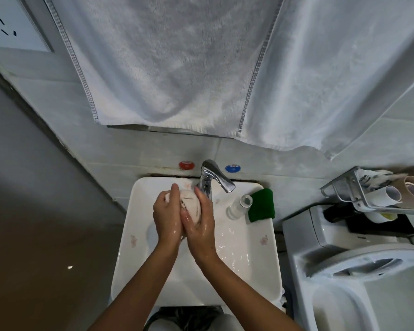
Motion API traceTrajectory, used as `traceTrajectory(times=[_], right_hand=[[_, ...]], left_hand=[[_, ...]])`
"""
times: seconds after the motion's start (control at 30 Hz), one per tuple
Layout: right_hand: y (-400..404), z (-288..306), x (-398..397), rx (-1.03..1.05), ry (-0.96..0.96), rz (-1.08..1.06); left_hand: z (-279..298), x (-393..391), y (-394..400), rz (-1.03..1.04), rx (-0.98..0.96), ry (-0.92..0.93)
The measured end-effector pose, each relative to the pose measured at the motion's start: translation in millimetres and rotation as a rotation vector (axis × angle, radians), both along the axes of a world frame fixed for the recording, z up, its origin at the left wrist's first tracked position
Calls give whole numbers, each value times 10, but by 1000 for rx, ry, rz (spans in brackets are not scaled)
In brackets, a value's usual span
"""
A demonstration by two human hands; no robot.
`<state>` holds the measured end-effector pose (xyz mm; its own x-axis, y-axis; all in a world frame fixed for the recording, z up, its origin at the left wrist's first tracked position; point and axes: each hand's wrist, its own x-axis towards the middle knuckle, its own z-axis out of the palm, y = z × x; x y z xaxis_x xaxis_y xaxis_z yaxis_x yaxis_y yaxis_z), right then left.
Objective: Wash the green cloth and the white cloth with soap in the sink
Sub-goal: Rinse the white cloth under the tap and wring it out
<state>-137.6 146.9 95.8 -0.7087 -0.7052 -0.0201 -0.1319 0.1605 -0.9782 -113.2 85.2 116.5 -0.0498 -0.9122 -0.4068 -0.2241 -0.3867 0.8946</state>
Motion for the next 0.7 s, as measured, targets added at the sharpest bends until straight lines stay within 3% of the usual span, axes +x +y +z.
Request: traceTrajectory(times=[0.13, 0.23, 0.37, 0.5, 0.7], right_hand=[[-86, 140, -80, -70, -135, -143], [-149, 223, -176, -70, -263, -164], [-247, 411, -239, -41, -406, -200], [-299, 580, -288, -33, -511, -150], [-317, 653, -191, -52, -461, -103]], left_hand=[[81, -20, 47, -170, -2, -35], [77, 41, 74, -271, -217, -150], [71, 139, 118, -307, -632, 3], [84, 200, 54, -367, -876, -41], [323, 25, 74, -131, -768, 50]])
